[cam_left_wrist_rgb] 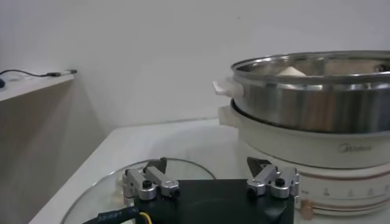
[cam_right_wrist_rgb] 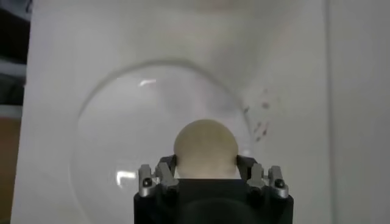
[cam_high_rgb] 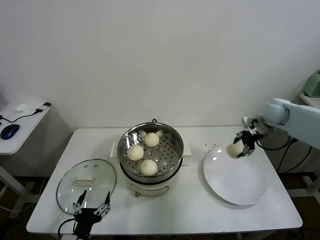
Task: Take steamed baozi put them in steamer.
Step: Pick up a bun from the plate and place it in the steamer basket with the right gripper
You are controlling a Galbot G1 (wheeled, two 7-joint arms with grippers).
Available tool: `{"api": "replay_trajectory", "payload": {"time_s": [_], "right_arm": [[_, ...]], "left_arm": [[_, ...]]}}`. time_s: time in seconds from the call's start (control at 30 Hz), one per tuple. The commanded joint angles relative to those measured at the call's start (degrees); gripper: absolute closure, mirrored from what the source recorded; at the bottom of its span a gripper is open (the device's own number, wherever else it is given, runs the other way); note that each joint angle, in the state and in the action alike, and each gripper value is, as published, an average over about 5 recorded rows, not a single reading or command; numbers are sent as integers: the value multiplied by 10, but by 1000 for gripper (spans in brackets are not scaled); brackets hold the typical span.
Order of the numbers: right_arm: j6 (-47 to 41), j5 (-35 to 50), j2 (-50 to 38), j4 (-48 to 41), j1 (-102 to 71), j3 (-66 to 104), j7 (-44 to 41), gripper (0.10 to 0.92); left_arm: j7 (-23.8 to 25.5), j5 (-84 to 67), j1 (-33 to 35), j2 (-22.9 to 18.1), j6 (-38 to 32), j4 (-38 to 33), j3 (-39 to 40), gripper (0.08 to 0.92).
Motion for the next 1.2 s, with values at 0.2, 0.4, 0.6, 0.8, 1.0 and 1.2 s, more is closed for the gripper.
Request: {"api": "replay_trajectory", "payload": {"time_s": [0.2, 0.4, 0.6, 0.8, 1.0, 1.2], "right_arm": [[-118, 324, 219, 181, 233, -95, 110, 364], [-147, 305, 278, 148, 129, -101, 154, 364], [-149, 258, 316, 58, 38, -87, 165, 364], [-140, 218, 332, 6, -7, -83, 157, 364], [-134, 202, 337, -16, -31, -77, 155, 364], [-126, 200, 339, -24, -37, -74, 145, 364]], "left_arm": [[1, -4, -4, 4, 4, -7, 1, 177], [1, -6, -8, 5, 5, -7, 1, 177], [2, -6, -10, 3, 2, -1, 4, 177], [2, -8, -12, 4, 0, 7, 0, 177], [3, -11, -13, 5, 0, 11, -2, 177], [3, -11, -19, 5, 1, 16, 0, 177]]}}
